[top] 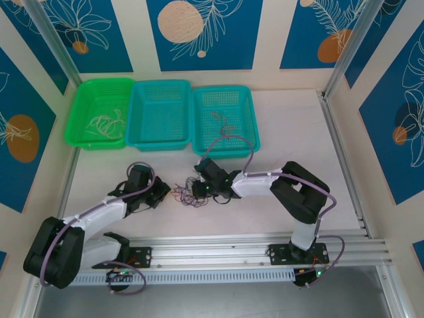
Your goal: Untangle the cables
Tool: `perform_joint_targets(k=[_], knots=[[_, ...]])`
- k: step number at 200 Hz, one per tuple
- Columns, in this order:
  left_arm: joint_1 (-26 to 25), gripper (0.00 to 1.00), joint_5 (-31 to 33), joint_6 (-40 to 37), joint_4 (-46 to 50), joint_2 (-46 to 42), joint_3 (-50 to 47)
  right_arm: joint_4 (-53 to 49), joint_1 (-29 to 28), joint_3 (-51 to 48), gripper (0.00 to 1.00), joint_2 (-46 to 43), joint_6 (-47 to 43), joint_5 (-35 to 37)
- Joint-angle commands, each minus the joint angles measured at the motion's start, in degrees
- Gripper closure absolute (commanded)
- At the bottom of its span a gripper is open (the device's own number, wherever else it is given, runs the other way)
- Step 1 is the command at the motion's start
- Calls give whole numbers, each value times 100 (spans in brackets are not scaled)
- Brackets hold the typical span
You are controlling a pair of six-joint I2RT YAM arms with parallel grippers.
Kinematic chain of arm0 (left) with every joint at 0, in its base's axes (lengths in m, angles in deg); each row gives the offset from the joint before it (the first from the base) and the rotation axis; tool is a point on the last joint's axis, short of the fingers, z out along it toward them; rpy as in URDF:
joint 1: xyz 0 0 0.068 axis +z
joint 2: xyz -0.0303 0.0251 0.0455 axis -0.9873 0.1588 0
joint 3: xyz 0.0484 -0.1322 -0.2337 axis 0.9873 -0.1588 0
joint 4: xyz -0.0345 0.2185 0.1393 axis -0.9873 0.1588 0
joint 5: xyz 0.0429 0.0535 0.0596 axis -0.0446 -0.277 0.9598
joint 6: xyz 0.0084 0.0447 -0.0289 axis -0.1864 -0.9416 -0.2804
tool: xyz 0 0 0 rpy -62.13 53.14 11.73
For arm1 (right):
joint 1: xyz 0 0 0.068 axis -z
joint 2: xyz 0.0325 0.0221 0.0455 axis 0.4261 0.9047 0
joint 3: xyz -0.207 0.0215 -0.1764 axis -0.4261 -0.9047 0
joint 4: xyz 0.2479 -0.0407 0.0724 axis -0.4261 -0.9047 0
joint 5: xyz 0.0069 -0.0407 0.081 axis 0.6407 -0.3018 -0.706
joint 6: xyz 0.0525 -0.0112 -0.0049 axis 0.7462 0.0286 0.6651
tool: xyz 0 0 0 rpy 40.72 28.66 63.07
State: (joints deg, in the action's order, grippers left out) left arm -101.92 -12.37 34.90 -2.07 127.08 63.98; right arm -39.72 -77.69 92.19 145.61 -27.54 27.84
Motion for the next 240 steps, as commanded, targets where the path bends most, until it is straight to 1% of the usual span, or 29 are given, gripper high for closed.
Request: perform_joint_targets(k=[1, 40, 90, 121, 151, 183, 205, 240], knots=[[278, 100, 201, -516, 663, -252, 224, -444, 122, -177, 96, 42, 309, 232], [739, 100, 483, -1164, 1431, -663, 490, -628, 174, -546, 100, -163, 479, 442], [1048, 100, 1320, -2418, 2568, -1036, 1269, -856, 202, -896, 100, -462, 643, 682], [1310, 100, 1602, -2781, 2912, -1262, 1704, -1069, 230, -1186, 100, -826, 695, 932], [1638, 100, 1952, -3125, 3229, -1224, 2177, -1168, 287, -1530, 100, -1193, 757, 1080], [1686, 100, 2929, -3635, 3375, -1329, 2532, -1253, 373, -1890, 100, -1501, 924, 1233], [1701, 100, 3469, -3872, 3560, -1303, 2745, -1377, 400, -2067, 100, -1751, 1040, 1357], [1720, 100, 3560, -3871, 3633, -1288, 2803, -1898, 450, -2405, 100, -2347, 1518, 1852]])
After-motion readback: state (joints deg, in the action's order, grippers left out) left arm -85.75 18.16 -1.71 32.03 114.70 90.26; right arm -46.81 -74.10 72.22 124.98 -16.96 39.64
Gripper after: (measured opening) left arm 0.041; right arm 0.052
